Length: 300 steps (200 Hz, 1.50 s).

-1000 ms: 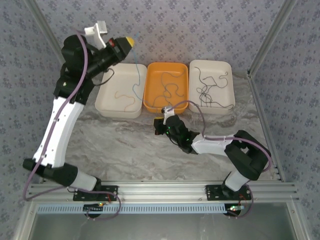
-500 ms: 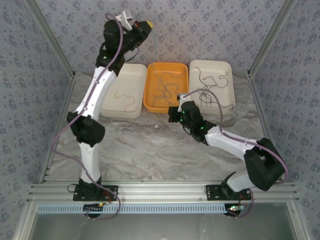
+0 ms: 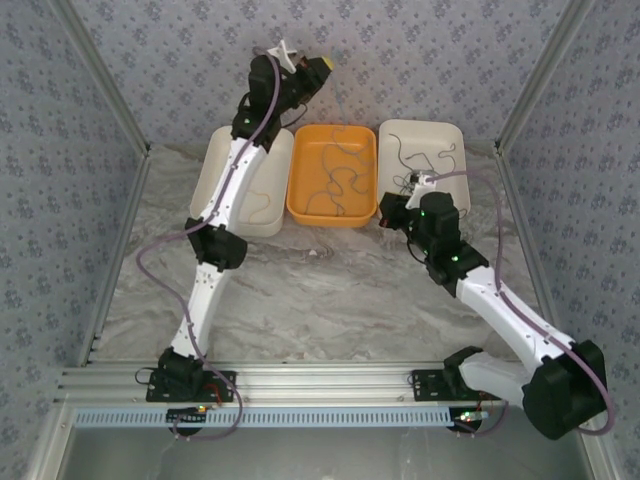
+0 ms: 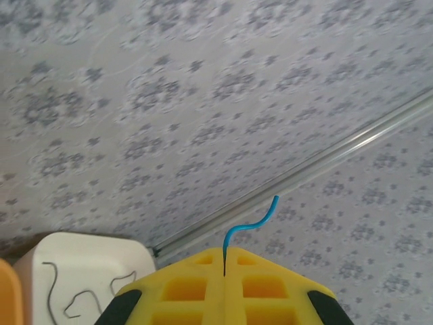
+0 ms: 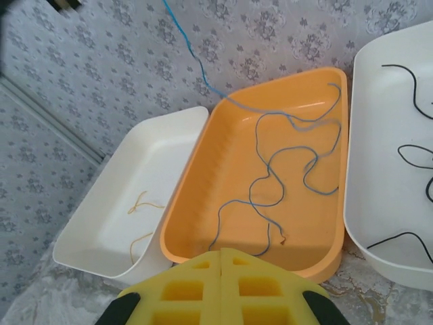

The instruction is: Untangle the cables

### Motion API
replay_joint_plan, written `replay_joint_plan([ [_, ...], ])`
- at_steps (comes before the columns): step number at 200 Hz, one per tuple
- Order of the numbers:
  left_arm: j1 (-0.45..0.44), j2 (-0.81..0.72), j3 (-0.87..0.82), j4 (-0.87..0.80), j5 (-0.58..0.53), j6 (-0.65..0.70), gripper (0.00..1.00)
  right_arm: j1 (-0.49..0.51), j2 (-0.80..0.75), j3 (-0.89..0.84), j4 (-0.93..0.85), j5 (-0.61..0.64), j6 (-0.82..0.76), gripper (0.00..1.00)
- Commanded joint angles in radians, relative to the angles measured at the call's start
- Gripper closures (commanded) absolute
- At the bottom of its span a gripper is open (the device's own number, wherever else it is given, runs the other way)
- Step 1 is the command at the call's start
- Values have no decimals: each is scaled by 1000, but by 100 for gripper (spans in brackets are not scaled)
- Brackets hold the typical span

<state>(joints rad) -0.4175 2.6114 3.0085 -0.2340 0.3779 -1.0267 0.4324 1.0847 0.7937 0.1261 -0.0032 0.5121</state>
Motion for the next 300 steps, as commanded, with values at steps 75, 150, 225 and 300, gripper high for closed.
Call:
replay_joint_plan([
  [75,-5,44,-141,-50,-65,53,100,-6,-92,-95,-55,-55,63,95],
  [150,10,129,-156,-57,-58,15,15,6,-176,-130,-138,-32,47,86],
  [225,-49,-165,-168,-511,-379,264,1,-73,-295,2,-419,137,-40,13],
  [300,30,-992,-1477,150,-401,260,1,-249,-368,78,-580,178,-116,1],
])
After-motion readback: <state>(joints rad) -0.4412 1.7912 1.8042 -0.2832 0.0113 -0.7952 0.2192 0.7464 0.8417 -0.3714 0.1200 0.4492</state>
